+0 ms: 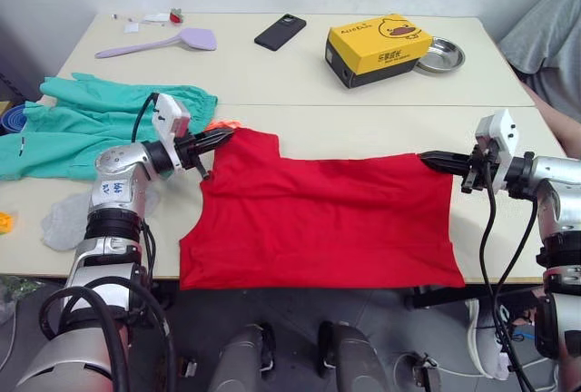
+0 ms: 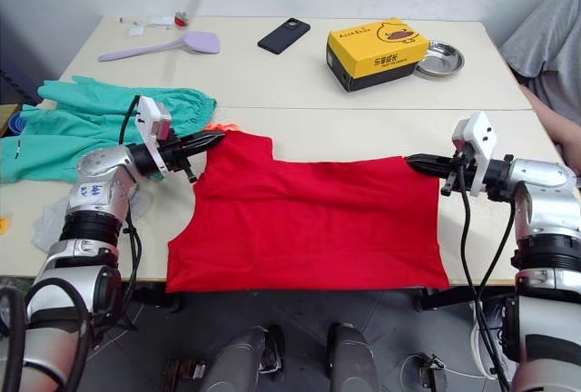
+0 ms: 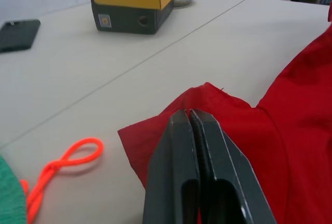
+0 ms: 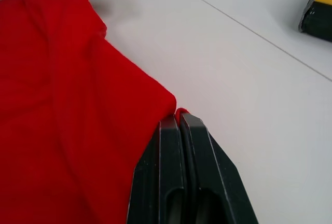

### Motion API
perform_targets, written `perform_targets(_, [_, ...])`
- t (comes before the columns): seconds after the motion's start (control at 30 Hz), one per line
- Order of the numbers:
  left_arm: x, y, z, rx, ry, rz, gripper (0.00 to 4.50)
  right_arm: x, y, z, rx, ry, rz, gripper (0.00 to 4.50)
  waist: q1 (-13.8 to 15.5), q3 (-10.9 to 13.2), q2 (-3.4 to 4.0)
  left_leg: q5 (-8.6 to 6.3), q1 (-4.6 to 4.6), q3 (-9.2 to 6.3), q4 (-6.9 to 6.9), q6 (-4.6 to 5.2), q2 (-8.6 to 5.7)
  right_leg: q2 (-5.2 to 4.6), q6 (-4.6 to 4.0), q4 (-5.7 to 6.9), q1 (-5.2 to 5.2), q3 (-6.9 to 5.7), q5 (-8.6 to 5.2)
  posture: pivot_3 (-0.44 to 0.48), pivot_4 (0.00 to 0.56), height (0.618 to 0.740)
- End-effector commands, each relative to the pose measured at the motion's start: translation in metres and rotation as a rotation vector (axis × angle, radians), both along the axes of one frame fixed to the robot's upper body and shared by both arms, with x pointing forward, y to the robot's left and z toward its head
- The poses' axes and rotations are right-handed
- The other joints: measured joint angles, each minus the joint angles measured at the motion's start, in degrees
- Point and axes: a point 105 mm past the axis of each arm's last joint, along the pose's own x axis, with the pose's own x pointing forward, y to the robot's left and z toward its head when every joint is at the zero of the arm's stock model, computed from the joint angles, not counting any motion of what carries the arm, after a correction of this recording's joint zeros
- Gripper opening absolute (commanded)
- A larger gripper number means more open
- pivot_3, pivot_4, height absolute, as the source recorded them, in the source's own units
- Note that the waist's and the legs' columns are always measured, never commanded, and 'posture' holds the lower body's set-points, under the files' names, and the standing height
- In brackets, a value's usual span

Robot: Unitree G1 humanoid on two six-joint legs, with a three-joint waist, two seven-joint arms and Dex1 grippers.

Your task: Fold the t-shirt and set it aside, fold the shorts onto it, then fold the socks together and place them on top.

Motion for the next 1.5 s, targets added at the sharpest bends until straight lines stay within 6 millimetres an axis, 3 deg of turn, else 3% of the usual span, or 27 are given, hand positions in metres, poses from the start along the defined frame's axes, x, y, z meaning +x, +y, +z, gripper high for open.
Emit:
perform_targets(0.03, [-0.012, 0.004, 0.012, 0.039, -0.118, -0.015, 0.01, -0.005, -0.006, 0.013, 0.029, -0.137, -0.022, 0.00, -0.02, 0.00, 0.00, 0.02, 0.00, 0.00, 0.00, 0.04, 0.01, 0.01, 0.00, 0.00, 0.00, 0.00, 0.00, 0.000, 0.150, 0.740])
perform_targets(0.2, [-0.033, 0.010, 0.010, 0.091, -0.204, -0.027, 0.01, -0.020, -0.005, 0.003, 0.015, -0.233, -0.001, 0.00, -0.02, 0.00, 0.00, 0.11, 0.05, -0.01, 0.00, 0.19, 0.04, 0.03, 0.00, -0.02, 0.07, 0.06, 0.00, 0.000, 0.150, 0.740])
perform_targets(0.57, [-0.081, 0.019, -0.029, 0.221, -0.212, -0.033, 0.01, -0.048, -0.008, -0.044, -0.068, -0.210, 0.014, 0.00, 0.04, 0.00, 0.01, -0.11, 0.50, -0.03, -0.15, -0.05, 0.05, -0.07, -0.01, -0.27, 0.36, 0.32, 0.00, 0.000, 0.150, 0.740])
perform_targets(1.0, [-0.107, 0.021, -0.039, 0.262, -0.207, -0.029, 0.01, -0.061, -0.013, -0.060, -0.106, -0.221, -0.004, 0.00, 0.09, 0.00, 0.02, -0.16, 0.60, -0.02, -0.34, -0.11, 0.03, -0.15, -0.05, -0.34, 0.37, 0.37, -0.02, 0.000, 0.150, 0.740])
perform_targets(1.3, [-0.128, 0.016, -0.063, 0.309, -0.117, -0.108, 0.01, -0.072, -0.017, -0.072, -0.104, -0.150, -0.019, 0.00, 0.06, 0.00, 0.03, -0.16, 0.66, 0.00, -0.53, -0.11, 0.01, -0.17, -0.06, -0.44, 0.37, 0.40, -0.03, 0.000, 0.150, 0.740])
perform_targets(1.33, [-0.129, 0.018, -0.064, 0.304, -0.096, -0.099, 0.20, -0.075, -0.017, -0.072, -0.103, -0.133, -0.003, 0.00, 0.08, 0.00, 0.03, -0.15, 0.69, 0.00, -0.62, -0.12, 0.01, -0.17, -0.06, -0.49, 0.38, 0.40, -0.03, 0.000, 0.150, 0.740])
perform_targets(1.43, [-0.133, 0.024, -0.063, 0.291, -0.036, -0.100, 0.93, -0.085, -0.018, -0.068, -0.098, -0.091, 0.020, 0.62, 0.14, 0.00, 0.03, -0.14, 0.69, 0.00, -0.75, -0.14, 0.01, -0.17, -0.09, -0.51, 0.36, 0.40, -0.05, 0.000, 0.150, 0.740])
perform_targets(1.5, [-0.137, 0.031, -0.063, 0.314, -0.001, -0.102, 1.61, -0.090, -0.019, -0.063, -0.104, -0.078, 0.030, 1.33, 0.09, 0.00, 0.04, -0.13, 0.71, -0.01, -0.77, -0.15, 0.01, -0.18, -0.10, -0.54, 0.36, 0.40, -0.06, 0.000, 0.150, 0.740])
